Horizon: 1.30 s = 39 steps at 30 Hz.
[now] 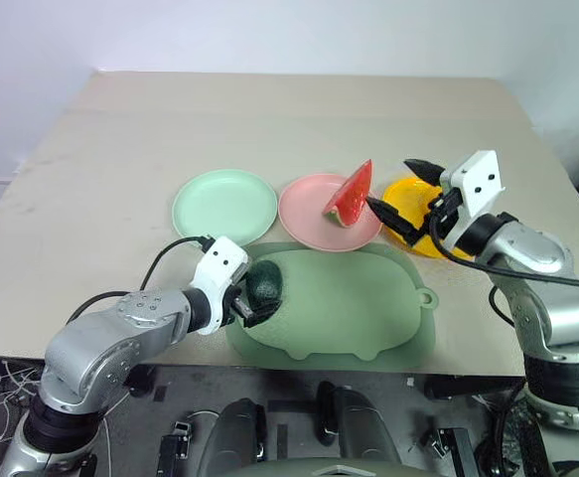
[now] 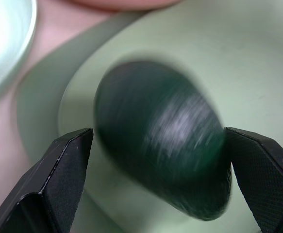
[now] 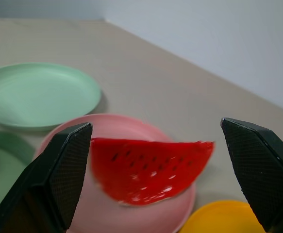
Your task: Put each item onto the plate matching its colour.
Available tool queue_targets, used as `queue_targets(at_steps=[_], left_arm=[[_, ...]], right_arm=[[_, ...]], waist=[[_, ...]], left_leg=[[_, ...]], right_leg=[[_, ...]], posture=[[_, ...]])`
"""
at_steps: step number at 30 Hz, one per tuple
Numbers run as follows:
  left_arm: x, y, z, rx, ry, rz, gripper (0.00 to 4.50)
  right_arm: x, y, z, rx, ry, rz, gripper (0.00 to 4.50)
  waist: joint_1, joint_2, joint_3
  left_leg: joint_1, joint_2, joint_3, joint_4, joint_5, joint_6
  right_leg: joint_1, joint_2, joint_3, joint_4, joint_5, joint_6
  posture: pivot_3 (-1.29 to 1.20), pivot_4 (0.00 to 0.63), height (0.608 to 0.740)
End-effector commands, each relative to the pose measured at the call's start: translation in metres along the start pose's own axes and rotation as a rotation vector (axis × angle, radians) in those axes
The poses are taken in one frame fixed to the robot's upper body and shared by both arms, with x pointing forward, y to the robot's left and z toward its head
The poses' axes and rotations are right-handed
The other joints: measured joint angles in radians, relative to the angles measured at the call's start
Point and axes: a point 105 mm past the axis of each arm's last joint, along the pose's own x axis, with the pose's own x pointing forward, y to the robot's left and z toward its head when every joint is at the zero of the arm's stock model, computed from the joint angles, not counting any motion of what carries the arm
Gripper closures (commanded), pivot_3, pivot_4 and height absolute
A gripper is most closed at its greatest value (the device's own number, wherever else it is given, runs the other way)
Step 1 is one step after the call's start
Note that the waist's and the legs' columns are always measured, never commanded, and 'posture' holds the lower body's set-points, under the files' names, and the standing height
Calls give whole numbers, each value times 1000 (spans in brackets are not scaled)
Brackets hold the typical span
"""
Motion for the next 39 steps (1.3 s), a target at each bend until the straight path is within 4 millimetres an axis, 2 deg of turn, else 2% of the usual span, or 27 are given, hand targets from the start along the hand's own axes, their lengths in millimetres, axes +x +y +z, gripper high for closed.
queue_targets(at_steps=[1,3,8,12,21,24,32,35,38,39], left_arm=[[1,5,4,20,-7,30,401],[2,7,5,12,-17,41,942],[0,11,21,1,-94,52,2690],[-1,14,21,21,-87,61,4035],[-13,16,18,49,-91,37,4035],[-21,18,18,30,-104,21,3230],[-52,35,25,-15,-162,47,509],[-55,45,37,-35,-206,66,509],[-56,47,46,-35,-241,35,509],[-56,45,49,-41,-252,1,335]], right_arm=[[-6,0,11,-28,-29,-14,0],[-7,2,11,-27,-26,-6,0],[-7,9,8,-16,-17,16,0],[-7,11,6,-14,-11,18,0],[-6,12,-1,-13,4,5,0],[-6,13,-4,-8,8,4,0],[0,20,-6,29,-25,-13,0],[3,27,-7,46,-44,-17,0],[6,32,-7,57,-59,-24,0],[7,33,-8,63,-65,-30,0]], waist=[[0,0,0],[-1,0,0],[1,0,0],[1,0,0],[0,0,0],[-1,0,0],[-2,0,0],[2,0,0],[4,0,0],[3,0,0]], left_leg=[[0,0,0,0,0,0],[0,0,0,0,0,0],[0,0,0,0,0,0],[0,0,0,0,0,0],[0,0,0,0,0,0],[0,0,0,0,0,0],[0,0,0,0,0,0],[0,0,0,0,0,0],[0,-1,0,0,0,0],[0,-1,0,0,0,0]], right_leg=[[0,0,0,0,0,0],[0,0,0,0,0,0],[0,0,0,0,0,0],[0,0,0,0,0,0],[0,0,0,0,0,0],[0,0,0,0,0,0],[0,0,0,0,0,0],[0,0,0,0,0,0],[0,0,0,0,0,0],[0,0,0,0,0,0]], posture=[[0,150,740],[0,150,740],[0,150,740],[0,150,740],[0,150,740],[0,150,740],[0,150,740],[0,150,740],[0,150,740],[0,150,740]])
